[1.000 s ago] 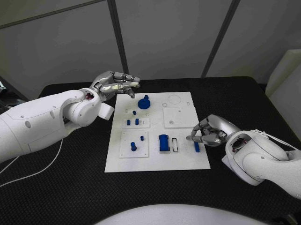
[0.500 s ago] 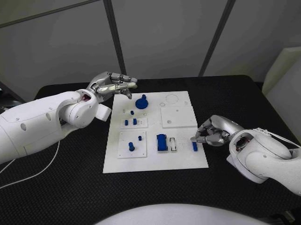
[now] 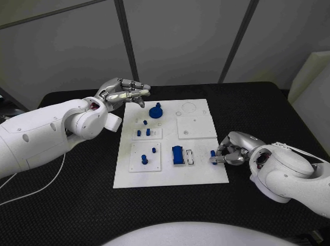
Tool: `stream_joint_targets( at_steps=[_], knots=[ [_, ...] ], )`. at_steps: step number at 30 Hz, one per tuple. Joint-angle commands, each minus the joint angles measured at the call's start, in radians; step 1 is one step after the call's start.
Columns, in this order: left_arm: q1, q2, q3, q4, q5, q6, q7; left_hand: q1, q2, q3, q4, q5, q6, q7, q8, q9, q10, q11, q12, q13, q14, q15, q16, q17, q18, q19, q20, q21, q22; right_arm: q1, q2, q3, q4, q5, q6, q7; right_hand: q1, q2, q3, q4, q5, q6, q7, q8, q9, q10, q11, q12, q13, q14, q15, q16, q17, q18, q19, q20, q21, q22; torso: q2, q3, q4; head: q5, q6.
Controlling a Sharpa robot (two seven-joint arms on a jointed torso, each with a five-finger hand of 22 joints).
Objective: Assemble the parts on the task board
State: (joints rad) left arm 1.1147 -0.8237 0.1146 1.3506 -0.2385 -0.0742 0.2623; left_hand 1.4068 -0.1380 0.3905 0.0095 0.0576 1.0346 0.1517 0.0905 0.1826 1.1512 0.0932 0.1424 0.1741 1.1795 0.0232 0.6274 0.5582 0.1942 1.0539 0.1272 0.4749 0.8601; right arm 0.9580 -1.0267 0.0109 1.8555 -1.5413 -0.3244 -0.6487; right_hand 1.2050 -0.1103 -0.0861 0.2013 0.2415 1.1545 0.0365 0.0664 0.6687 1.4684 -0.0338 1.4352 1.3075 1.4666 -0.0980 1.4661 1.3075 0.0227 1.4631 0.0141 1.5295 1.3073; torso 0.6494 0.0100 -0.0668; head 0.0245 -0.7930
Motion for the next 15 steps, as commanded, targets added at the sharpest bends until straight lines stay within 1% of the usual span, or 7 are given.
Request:
stream_joint_targets(
  at_steps=[1, 4, 6, 8, 11, 14, 15],
  knots=[
    [0.001, 0.000, 0.001, 0.002, 0.005, 0.010, 0.006, 0.002, 0.009, -0.004, -0.002, -0.006, 0.000, 0.004, -0.004, 0.001, -0.003, 0.004, -0.005, 0.001, -0.008, 0.001, -0.005, -0.002, -0.013, -0.001, 0.000, -0.007, -0.001, 0.000, 0.003, 0.000, -0.003, -0.042, 0.037, -0.031, -0.011, -0.002, 0.002, 0.005, 0.004, 0.007, 0.000, 0.002, 0.001, 0.048, -0.003, -0.006, 0.145, 0.061, 0.000, -0.005, 0.045, -0.006, 0.069, 0.002, -0.005, 0.203, 0.001, 0.0000, 0.0011, 0.000, 0.000],
    [0.001, 0.000, 0.001, 0.001, 0.005, 0.010, 0.006, 0.002, 0.009, -0.004, -0.002, -0.006, 0.000, 0.004, -0.004, 0.001, -0.003, 0.004, -0.005, 0.001, -0.008, 0.001, -0.005, -0.002, -0.013, -0.001, 0.000, -0.007, -0.001, -0.001, 0.011, 0.000, -0.011, -0.048, 0.040, -0.034, -0.005, 0.002, 0.007, 0.008, 0.005, 0.008, -0.001, 0.002, 0.002, 0.049, -0.003, -0.006, 0.146, 0.061, -0.001, -0.005, 0.046, -0.006, 0.070, 0.002, -0.004, 0.203, 0.001, 0.0003, 0.0001, 0.001, -0.001],
    [0.001, 0.000, 0.001, 0.001, 0.005, 0.011, 0.006, 0.002, 0.009, -0.004, -0.002, -0.006, 0.000, 0.004, -0.004, 0.001, -0.003, 0.004, -0.005, 0.001, -0.008, 0.001, -0.005, -0.002, -0.013, -0.001, 0.000, -0.007, -0.001, -0.001, 0.018, 0.000, -0.016, -0.055, 0.042, -0.036, 0.020, 0.015, 0.021, -0.001, 0.007, 0.009, -0.003, 0.001, 0.003, 0.049, -0.005, -0.006, 0.147, 0.061, -0.002, -0.005, 0.047, -0.006, 0.070, 0.001, -0.004, 0.204, 0.001, 0.0003, -0.0002, 0.001, -0.001],
    [0.001, 0.000, 0.001, 0.001, 0.005, 0.011, 0.006, 0.002, 0.009, -0.004, -0.002, -0.006, 0.000, 0.004, -0.004, 0.001, -0.003, 0.004, -0.005, 0.001, -0.008, 0.001, -0.005, -0.002, -0.013, -0.001, 0.000, -0.007, -0.001, -0.001, 0.025, 0.000, -0.020, -0.060, 0.044, -0.037, 0.060, 0.034, 0.039, -0.023, 0.018, 0.009, -0.006, 0.001, 0.003, 0.049, -0.008, -0.005, 0.147, 0.061, -0.004, -0.004, 0.049, -0.006, 0.071, -0.001, -0.003, 0.205, 0.001, 0.0004, -0.0001, 0.001, -0.002],
    [0.001, 0.002, 0.001, 0.001, 0.005, 0.012, 0.006, 0.002, 0.010, -0.004, -0.002, -0.006, 0.001, 0.005, -0.004, 0.002, -0.003, 0.004, -0.005, 0.002, -0.008, 0.001, -0.006, -0.002, -0.013, -0.001, 0.000, -0.008, -0.002, -0.002, 0.038, 0.000, -0.028, -0.070, 0.052, -0.040, 0.129, 0.066, 0.074, -0.068, 0.068, 0.009, -0.012, -0.001, 0.001, 0.049, -0.013, -0.005, 0.148, 0.062, -0.010, -0.003, 0.051, -0.007, 0.072, -0.006, -0.003, 0.206, 0.001, 0.0005, 0.0010, 0.000, -0.003],
    [0.001, 0.002, 0.001, 0.001, 0.005, 0.012, 0.006, 0.002, 0.010, -0.004, -0.002, -0.006, 0.001, 0.005, -0.004, 0.002, -0.003, 0.004, -0.005, 0.002, -0.008, 0.001, -0.006, -0.002, -0.013, -0.001, 0.000, -0.008, -0.002, -0.004, 0.047, 0.000, -0.033, -0.083, 0.060, -0.043, 0.177, 0.085, 0.104, -0.108, 0.113, 0.010, -0.014, -0.002, -0.005, 0.048, -0.016, -0.006, 0.149, 0.062, -0.013, -0.003, 0.053, -0.007, 0.072, -0.010, -0.002, 0.208, 0.000, 0.0005, 0.0016, -0.001, -0.004],
    [0.001, 0.002, 0.001, 0.001, 0.005, 0.012, 0.006, 0.002, 0.010, -0.004, -0.002, -0.006, 0.001, 0.005, -0.004, 0.002, -0.003, 0.004, -0.005, 0.002, -0.008, 0.001, -0.006, -0.002, -0.013, -0.001, 0.000, -0.008, -0.002, -0.004, 0.050, 0.000, -0.035, -0.087, 0.062, -0.045, 0.190, 0.091, 0.115, -0.123, 0.137, 0.011, -0.014, -0.002, -0.007, 0.047, -0.016, -0.006, 0.149, 0.062, -0.014, -0.003, 0.053, -0.007, 0.073, -0.012, -0.001, 0.208, 0.001, 0.0003, 0.0011, 0.000, -0.004]
  ],
)
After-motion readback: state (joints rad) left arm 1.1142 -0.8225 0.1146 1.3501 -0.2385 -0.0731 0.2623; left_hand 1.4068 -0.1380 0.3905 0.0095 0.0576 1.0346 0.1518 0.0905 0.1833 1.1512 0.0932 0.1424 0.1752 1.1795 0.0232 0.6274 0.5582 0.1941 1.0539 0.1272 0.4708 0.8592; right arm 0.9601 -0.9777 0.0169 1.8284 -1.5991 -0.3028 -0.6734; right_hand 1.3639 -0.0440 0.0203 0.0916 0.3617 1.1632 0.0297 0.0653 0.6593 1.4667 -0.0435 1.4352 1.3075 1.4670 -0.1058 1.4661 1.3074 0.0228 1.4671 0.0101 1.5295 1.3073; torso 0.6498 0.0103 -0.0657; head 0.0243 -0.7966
